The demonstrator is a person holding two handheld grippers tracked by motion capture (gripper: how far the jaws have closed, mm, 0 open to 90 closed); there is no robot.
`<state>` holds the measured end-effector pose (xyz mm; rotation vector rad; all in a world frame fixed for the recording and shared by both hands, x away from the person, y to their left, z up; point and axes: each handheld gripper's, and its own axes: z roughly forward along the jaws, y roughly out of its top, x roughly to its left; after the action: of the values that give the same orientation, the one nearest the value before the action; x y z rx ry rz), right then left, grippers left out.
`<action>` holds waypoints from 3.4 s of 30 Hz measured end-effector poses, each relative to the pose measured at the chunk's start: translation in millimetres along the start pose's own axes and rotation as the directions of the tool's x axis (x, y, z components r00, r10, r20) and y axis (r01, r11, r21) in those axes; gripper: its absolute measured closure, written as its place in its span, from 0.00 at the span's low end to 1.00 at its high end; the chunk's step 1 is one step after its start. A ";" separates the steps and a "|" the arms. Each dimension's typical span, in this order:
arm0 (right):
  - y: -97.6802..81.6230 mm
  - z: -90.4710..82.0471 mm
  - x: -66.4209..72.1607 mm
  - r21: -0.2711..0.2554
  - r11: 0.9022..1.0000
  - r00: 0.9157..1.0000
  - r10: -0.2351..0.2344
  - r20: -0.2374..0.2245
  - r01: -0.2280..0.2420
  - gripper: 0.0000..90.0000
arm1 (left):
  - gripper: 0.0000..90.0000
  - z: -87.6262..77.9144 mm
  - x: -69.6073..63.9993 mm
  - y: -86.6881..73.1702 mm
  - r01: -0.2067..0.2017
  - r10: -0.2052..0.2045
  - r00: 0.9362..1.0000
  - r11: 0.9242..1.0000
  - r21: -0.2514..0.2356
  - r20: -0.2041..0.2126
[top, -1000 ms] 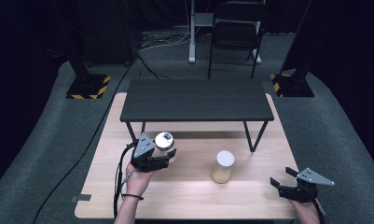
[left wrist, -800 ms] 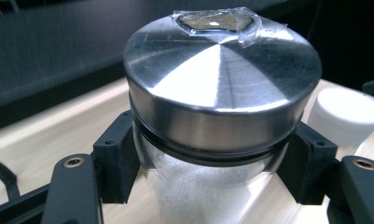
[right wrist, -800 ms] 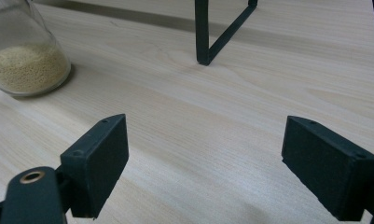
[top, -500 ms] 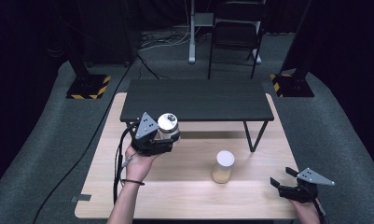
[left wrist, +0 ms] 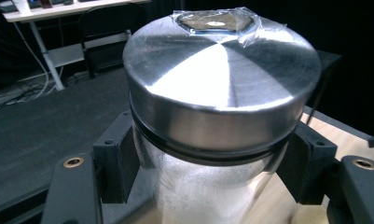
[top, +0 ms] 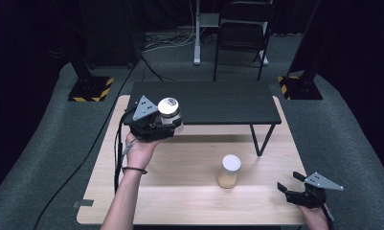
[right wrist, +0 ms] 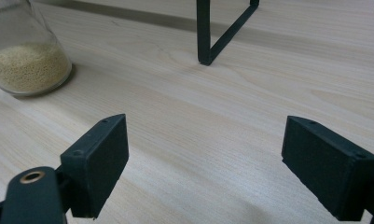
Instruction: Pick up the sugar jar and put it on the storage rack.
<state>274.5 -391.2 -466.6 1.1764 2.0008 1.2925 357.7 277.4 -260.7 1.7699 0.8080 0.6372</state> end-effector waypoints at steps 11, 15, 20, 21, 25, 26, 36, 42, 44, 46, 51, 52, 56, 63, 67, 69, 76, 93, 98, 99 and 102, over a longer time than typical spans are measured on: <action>0.2 0.3 -0.6 0.001 1.000 1.000 -0.004 -0.004 0.004 0.15 | 0.35 31.2 8.6 20.0 0.027 -0.023 0.996 0.999 0.046 -0.084; 0.2 0.6 -1.3 0.000 1.000 1.000 -0.005 -0.007 0.005 0.15 | 0.35 43.2 10.3 29.5 0.044 -0.037 0.994 0.997 0.063 -0.102; 0.0 0.3 -1.4 -0.001 1.000 1.000 -0.004 -0.007 0.004 0.15 | 0.35 55.5 12.5 34.8 0.072 -0.062 0.992 0.994 0.083 -0.114; 0.1 0.4 -1.6 0.000 1.000 1.000 -0.004 -0.008 0.004 0.15 | 0.35 57.0 12.6 35.5 0.069 -0.059 0.992 0.994 0.083 -0.114; 0.2 0.4 -1.1 0.000 1.000 1.000 -0.003 -0.007 0.003 0.15 | 0.35 62.0 8.8 38.1 0.065 -0.053 0.990 0.994 0.089 -0.131; 0.3 0.5 -1.2 0.001 1.000 1.000 -0.002 -0.007 0.002 0.15 | 0.35 62.7 9.9 38.5 0.067 -0.055 0.990 0.994 0.091 -0.129; 0.2 0.3 -1.2 0.001 1.000 1.000 -0.002 -0.008 0.002 0.15 | 0.23 50.1 6.4 30.6 0.053 -0.046 0.991 0.997 0.058 -0.129; 1.2 1.5 -1.4 0.004 1.000 1.000 -0.006 -0.010 0.006 0.15 | 0.20 21.6 10.8 8.9 0.017 -0.013 0.995 0.999 0.033 -0.104; 1.3 1.6 -0.5 0.004 1.000 1.000 -0.007 -0.008 0.007 0.15 | 0.19 10.7 12.1 -2.6 0.015 -0.013 0.996 1.000 0.015 -0.089; 1.3 1.6 -0.1 0.005 1.000 1.000 -0.007 -0.008 0.007 0.15 | 0.18 4.5 10.6 -9.9 0.004 -0.003 0.996 1.000 0.011 -0.093; 1.1 1.2 1.2 0.005 1.000 1.000 -0.005 -0.003 0.005 0.15 | 0.18 -18.4 8.5 -48.1 0.004 -0.002 0.996 1.000 0.013 -0.093; 1.0 1.2 1.2 0.004 1.000 1.000 -0.004 -0.003 0.004 0.15 | 0.18 -22.4 7.5 -55.6 0.008 -0.007 0.995 1.000 0.010 -0.098; 0.9 1.1 1.3 0.004 1.000 1.000 -0.003 -0.002 0.003 0.15 | 0.18 -37.9 0.5 -84.4 0.005 -0.005 0.994 1.000 0.000 -0.111; 1.0 1.1 2.2 0.004 1.000 1.000 -0.005 0.003 0.005 0.15 | 0.17 -53.4 -14.2 -131.8 -0.011 0.014 0.990 1.000 0.022 -0.139; 1.0 1.1 2.7 0.005 1.000 1.000 -0.006 0.005 0.005 0.15 | 0.17 -56.0 -14.0 -163.9 0.029 -0.025 0.991 0.999 0.024 -0.133; 1.0 0.9 2.7 0.005 1.000 1.000 -0.004 0.005 0.004 0.15 | 0.17 -56.5 -17.1 -179.5 0.035 -0.030 0.989 0.999 0.031 -0.147; 1.4 1.2 3.6 0.008 1.000 1.000 -0.004 0.013 0.003 0.15 | 0.17 -59.3 -20.2 -219.4 0.076 -0.064 0.983 0.995 0.068 -0.170; 2.6 2.2 3.3 0.012 1.000 1.000 -0.007 0.013 0.007 0.15 | 0.17 -56.5 -22.9 -237.3 0.053 -0.028 0.975 0.993 0.108 -0.221; 2.2 0.8 5.1 0.015 1.000 1.000 -0.017 0.011 0.017 0.15 | 0.17 -56.5 -25.3 -237.9 0.051 -0.026 0.974 0.993 0.103 -0.227; 1.7 0.4 5.1 0.012 1.000 1.000 -0.017 0.011 0.017 0.15 | 0.17 -56.7 -25.5 -237.9 0.054 -0.030 0.974 0.993 0.101 -0.226; 1.8 0.4 4.3 0.013 1.000 1.000 -0.015 0.009 0.015 0.15 | 0.17 -58.5 -26.0 -238.6 0.060 -0.037 0.974 0.994 0.096 -0.224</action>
<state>273.3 -387.0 -464.9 1.1687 2.0105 1.2663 245.0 346.9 -469.3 1.7855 1.0504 0.7827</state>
